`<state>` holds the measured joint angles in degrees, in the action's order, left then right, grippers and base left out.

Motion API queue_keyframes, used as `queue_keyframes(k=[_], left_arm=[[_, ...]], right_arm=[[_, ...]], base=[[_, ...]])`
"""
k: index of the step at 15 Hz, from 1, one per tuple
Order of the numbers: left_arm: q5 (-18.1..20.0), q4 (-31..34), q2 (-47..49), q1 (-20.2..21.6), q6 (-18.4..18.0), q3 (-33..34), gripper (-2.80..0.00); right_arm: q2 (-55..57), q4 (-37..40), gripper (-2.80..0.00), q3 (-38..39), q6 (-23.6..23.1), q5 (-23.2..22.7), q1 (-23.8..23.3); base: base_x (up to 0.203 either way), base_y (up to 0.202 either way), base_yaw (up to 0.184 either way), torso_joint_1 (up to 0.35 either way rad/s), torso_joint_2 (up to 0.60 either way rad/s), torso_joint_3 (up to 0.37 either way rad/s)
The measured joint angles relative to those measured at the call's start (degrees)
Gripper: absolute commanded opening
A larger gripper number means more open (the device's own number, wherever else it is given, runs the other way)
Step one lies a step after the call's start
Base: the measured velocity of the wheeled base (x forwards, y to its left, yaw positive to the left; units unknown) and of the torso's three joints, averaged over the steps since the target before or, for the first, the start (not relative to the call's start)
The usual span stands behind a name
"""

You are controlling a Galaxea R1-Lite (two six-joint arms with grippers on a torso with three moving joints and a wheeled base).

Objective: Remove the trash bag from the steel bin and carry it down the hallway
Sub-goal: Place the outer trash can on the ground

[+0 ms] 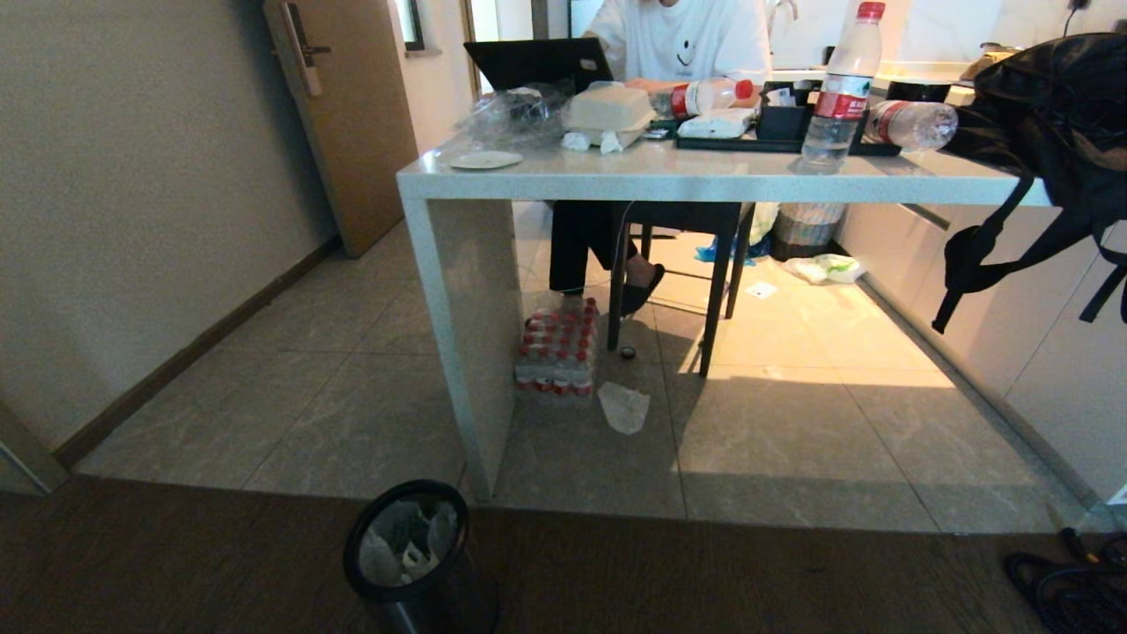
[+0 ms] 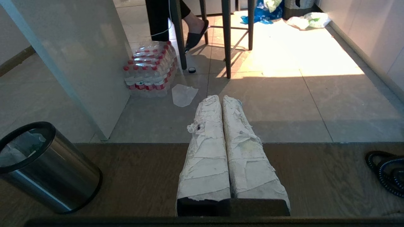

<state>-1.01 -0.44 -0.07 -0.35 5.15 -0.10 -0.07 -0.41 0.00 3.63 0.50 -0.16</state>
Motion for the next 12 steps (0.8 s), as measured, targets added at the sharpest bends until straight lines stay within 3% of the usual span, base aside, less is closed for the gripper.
queue_keyframes(k=[8, 12], left_arm=[[0.0, 0.0, 0.0, 0.0, -0.1, 0.0, -2.8], [0.0, 0.0, 0.0, 0.0, -0.4, 0.0, -2.8]], right_arm=[[0.0, 0.0, -2.8, 0.0, 0.0, -0.1, 0.0], [0.0, 0.0, -2.8, 0.0, -0.1, -0.1, 0.0]], base=[[0.0, 0.0, 0.0, 0.0, 0.0, 0.0], [0.0, 0.0, 0.0, 0.003, 0.0, -0.14]])
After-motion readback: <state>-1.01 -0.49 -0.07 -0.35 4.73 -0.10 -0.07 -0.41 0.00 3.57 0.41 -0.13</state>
